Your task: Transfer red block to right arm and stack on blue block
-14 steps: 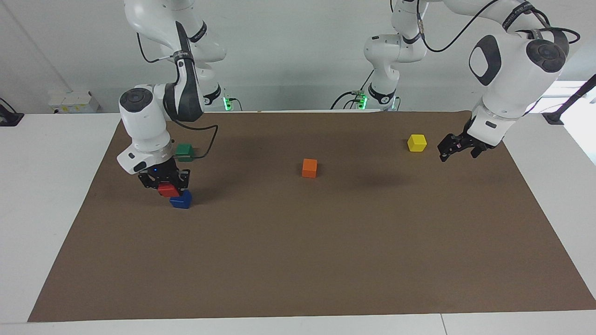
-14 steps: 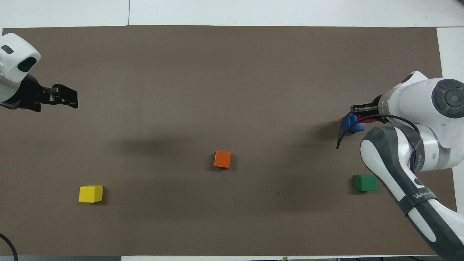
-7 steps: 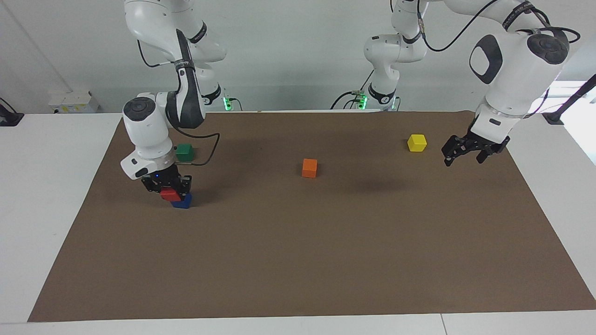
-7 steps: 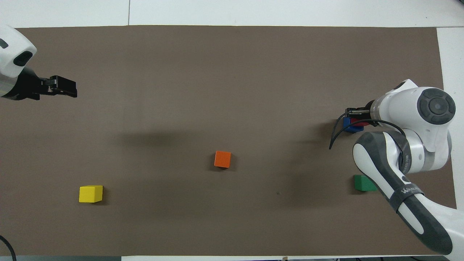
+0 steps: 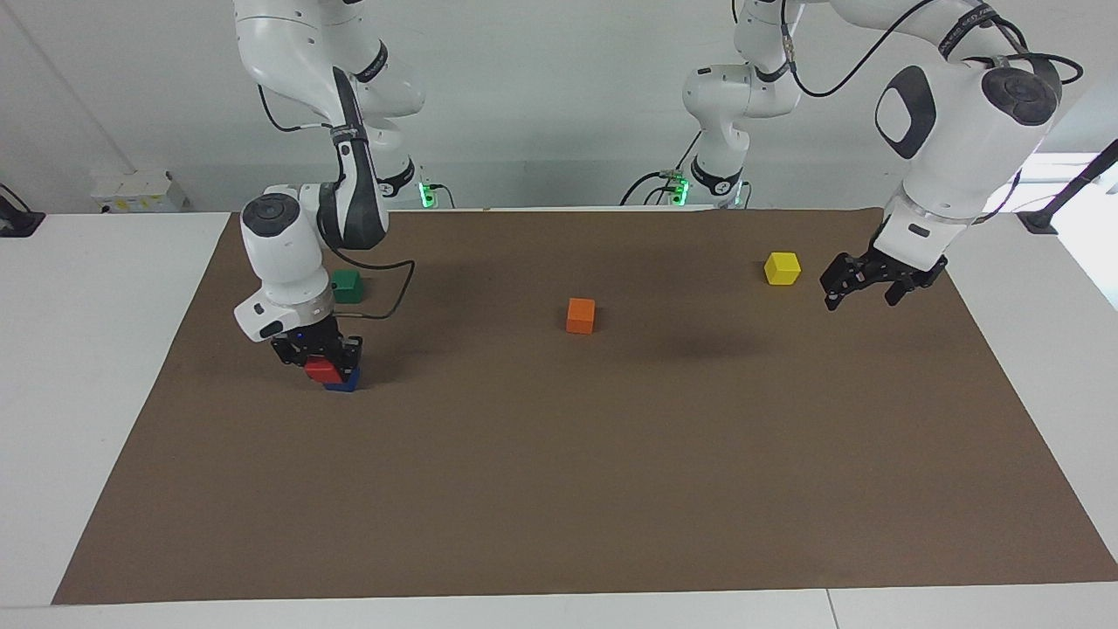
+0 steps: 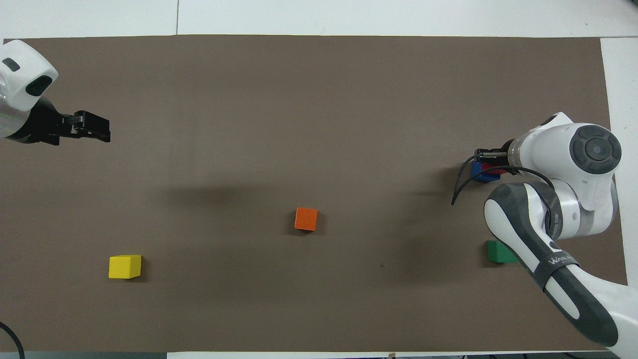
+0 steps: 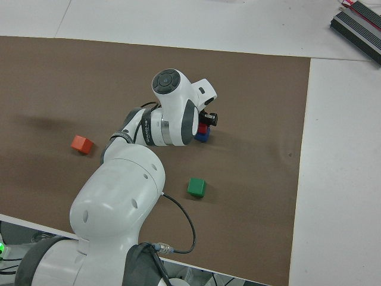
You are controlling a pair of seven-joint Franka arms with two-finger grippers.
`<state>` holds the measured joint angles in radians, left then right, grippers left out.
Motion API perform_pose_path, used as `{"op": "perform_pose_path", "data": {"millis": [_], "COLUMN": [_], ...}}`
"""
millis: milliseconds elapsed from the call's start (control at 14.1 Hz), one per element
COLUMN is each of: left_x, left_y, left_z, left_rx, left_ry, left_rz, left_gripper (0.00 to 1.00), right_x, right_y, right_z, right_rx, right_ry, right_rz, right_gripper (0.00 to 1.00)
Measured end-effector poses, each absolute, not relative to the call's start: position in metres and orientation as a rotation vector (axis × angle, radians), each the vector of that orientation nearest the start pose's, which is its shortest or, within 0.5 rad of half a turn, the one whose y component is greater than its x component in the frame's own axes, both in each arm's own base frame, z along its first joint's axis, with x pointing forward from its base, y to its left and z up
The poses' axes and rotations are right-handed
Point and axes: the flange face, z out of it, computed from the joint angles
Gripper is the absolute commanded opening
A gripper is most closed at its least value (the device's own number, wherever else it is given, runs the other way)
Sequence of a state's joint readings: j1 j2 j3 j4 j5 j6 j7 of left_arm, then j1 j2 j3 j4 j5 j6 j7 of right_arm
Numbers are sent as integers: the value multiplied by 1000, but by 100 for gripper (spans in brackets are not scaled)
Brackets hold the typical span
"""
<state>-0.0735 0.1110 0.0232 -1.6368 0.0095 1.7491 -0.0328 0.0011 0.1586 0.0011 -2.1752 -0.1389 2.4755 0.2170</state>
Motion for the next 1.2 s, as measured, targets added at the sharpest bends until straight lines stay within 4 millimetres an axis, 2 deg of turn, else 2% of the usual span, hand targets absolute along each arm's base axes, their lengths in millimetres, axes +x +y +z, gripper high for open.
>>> {"op": "perform_pose_path", "data": {"millis": [71,142,425,778,920,1203], "left_x": [595,591,578,578,578,578], "left_y": [-30,-30,-29,-28,-28,-28], "left_z": [547,552,575,575,575,575], "left_rx": [-3130,-3131,-3133,-3133,-3132,-3133], "left_ry": [30,30,29,28,28,28], "left_rz": [6,19,-5,-3,-1,0], "left_gripper": [100,100,100,100,100,100], "right_x": [568,568,563,564,571,591], "right_y": [2,2,2,2,2,4], "right_z": [333,333,321,321,342,409], "right_rx": [-3202,-3200,-3205,-3217,-3231,-3249], "right_ry": [205,221,227,232,241,263], "right_rz": [-244,-244,-198,-136,-76,-29], "right_gripper": [36,99,100,100,100,100]}}
